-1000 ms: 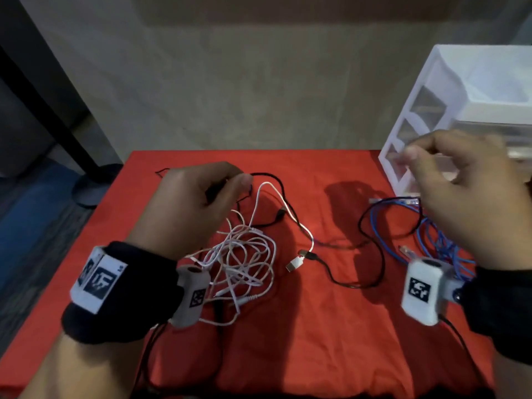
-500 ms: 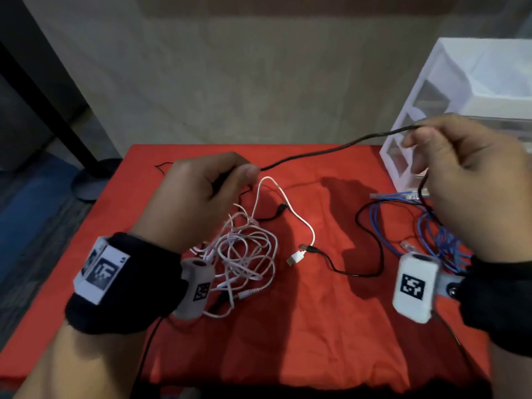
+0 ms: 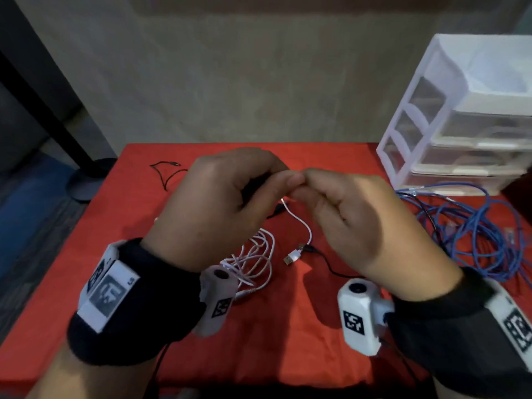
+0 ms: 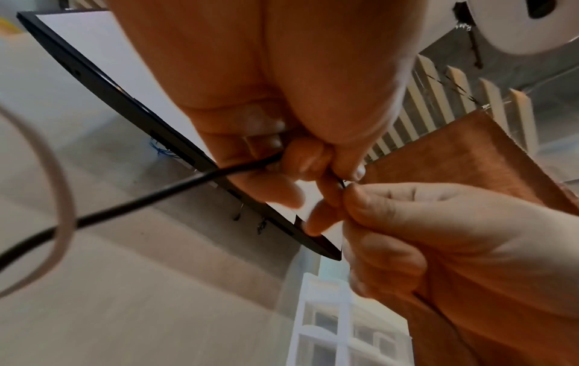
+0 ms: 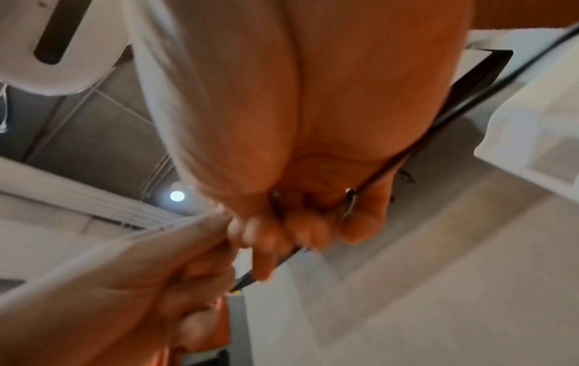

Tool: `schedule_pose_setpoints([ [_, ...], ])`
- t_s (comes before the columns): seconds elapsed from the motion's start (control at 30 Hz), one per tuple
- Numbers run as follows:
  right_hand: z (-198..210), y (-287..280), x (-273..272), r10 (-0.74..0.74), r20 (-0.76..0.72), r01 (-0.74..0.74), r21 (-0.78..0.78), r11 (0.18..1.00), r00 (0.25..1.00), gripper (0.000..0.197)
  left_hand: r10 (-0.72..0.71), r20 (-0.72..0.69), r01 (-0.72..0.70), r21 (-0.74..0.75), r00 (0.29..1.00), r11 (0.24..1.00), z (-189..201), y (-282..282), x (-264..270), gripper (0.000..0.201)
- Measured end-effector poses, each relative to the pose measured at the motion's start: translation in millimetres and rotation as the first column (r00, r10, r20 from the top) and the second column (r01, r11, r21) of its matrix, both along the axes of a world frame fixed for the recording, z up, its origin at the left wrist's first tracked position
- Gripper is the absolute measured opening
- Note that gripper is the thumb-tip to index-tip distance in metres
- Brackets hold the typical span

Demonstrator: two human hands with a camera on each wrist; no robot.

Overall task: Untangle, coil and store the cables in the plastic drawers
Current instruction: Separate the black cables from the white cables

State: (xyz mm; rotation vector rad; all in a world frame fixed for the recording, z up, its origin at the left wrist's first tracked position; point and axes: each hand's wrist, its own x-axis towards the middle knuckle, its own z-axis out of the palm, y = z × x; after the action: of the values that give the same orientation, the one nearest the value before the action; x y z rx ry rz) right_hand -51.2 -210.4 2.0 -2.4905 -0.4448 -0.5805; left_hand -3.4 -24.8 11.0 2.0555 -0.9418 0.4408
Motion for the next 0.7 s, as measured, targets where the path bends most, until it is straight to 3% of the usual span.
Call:
schedule_pose_setpoints([
  [0.13,11.9,-33.9,1.2,-0.18,0.104,0.166,0.128,0.978,0.978,0.018,0.044,-0.135,-0.04,0.035,0.99,0.999,-17.2,8.7,9.0,0.024],
  [0.27,18.8,-77.8,0.1,-0.482,0.115,0.432,0.303,0.85,0.869,0.026,0.166,-0.179,-0.144,0.127,0.97,0.981,-34.0,30.9,29.4,0.027],
  [0.33,18.1,-82.7,-1.9,-0.529,0.096,0.473,0.334,0.815,0.843,0.026,0.203,-0.183,-0.189,0.093,0.962,0.978,-32.8,38.6,34.4,0.021],
  [0.43,15.6,-74.7,-1.0,-0.488,0.092,0.452,0.262,0.853,0.868,0.021,0.224,-0.154,-0.223,0.023,0.962,0.974,-28.2,36.7,34.4,0.019],
  [0.47,15.9,-69.5,-1.0,-0.463,0.107,0.436,0.205,0.876,0.88,0.032,0.212,-0.141,-0.214,0.004,0.967,0.977,-26.1,32.5,32.1,0.018],
  [0.53,17.1,-58.3,-3.6,-0.389,0.158,0.379,0.091,0.921,0.908,0.071,0.189,-0.086,-0.19,0.002,0.978,0.982,-23.4,22.0,25.8,0.017],
  [0.6,26.5,-40.5,-9.0,-0.314,0.157,0.318,0.003,0.948,0.936,0.09,0.19,-0.031,-0.189,0.021,0.981,0.982,-25.5,12.6,21.6,0.018],
  [0.7,30.8,-30.8,-16.8,-0.165,-0.011,0.159,-0.216,0.963,0.986,0.085,0.319,-0.012,-0.317,0.08,0.948,0.945,-35.6,13.6,27.3,0.021],
])
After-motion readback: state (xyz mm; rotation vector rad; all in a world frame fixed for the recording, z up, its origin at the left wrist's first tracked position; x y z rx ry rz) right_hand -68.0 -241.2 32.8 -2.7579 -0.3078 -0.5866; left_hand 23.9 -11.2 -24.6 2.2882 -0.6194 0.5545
